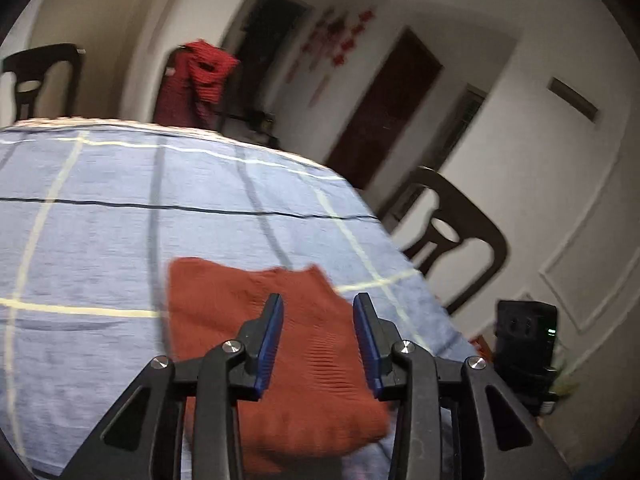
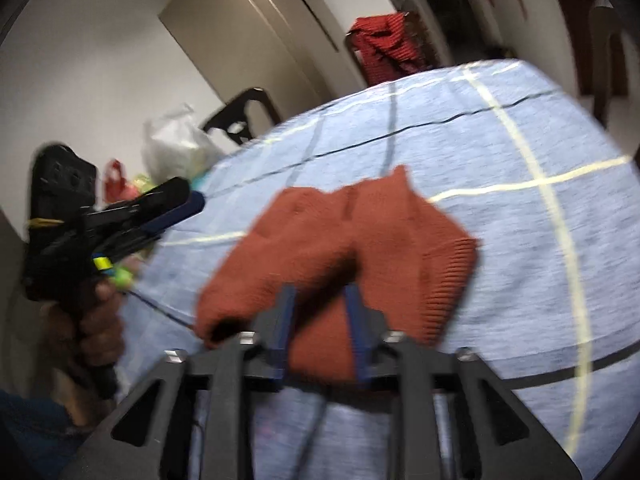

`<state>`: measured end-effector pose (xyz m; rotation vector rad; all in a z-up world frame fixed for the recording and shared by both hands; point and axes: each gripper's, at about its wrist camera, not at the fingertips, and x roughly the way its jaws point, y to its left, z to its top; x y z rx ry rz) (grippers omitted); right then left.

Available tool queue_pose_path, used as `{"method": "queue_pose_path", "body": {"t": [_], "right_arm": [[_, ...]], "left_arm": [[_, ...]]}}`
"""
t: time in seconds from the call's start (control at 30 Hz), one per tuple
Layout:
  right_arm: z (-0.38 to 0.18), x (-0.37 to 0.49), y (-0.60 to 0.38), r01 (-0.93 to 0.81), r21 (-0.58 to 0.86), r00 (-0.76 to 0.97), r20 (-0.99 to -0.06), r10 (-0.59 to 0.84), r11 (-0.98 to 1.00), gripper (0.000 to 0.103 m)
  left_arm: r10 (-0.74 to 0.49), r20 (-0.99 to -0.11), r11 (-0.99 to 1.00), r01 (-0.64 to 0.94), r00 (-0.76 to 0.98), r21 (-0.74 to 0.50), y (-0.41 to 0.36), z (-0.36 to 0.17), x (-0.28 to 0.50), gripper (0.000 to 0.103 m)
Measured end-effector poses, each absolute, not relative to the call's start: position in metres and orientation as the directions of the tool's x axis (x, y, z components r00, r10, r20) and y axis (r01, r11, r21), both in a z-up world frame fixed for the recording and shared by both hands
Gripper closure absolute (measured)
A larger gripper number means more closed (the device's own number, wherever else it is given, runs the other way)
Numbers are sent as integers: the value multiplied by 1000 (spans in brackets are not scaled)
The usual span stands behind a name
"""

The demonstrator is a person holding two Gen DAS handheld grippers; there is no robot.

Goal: Fold small clothes

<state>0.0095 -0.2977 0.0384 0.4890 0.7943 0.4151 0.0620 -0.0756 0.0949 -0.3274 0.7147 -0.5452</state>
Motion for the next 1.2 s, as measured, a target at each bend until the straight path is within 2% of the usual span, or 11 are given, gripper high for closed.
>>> {"method": "queue_pose_path", "body": {"t": [0.13, 0.27, 0.47, 0.67, 0.97, 1.13, 1.2], "right_arm": [[26, 21, -295, -162, 683, 580, -518, 629, 712, 53], [15, 35, -290, -127, 728, 543, -517, 662, 673, 53], [7, 56, -277, -92, 723, 508, -558, 657, 685, 53], [11, 62, -262, -113, 654, 513, -607, 608, 748, 53], [13, 65, -256, -138, 617, 527, -617, 585, 775, 54], [8, 71, -256, -126, 599, 525, -636, 565, 791, 76], [7, 72, -257, -127, 606, 524, -631, 572, 785, 80]], "left_arm": [[-502, -595, 857, 268, 628, -440, -57, 68, 65, 64], [-464, -646, 880, 235, 606, -412, -53, 40, 61, 64], [-445, -664, 894, 249, 601, -373, -57, 27, 56, 64], [-405, -675, 914, 263, 617, -308, -64, 23, 54, 62], [-376, -679, 927, 254, 631, -276, -66, 22, 54, 58], [-369, -680, 929, 248, 633, -274, -67, 21, 55, 56], [-366, -681, 931, 245, 635, -271, -67, 21, 55, 55]]}}
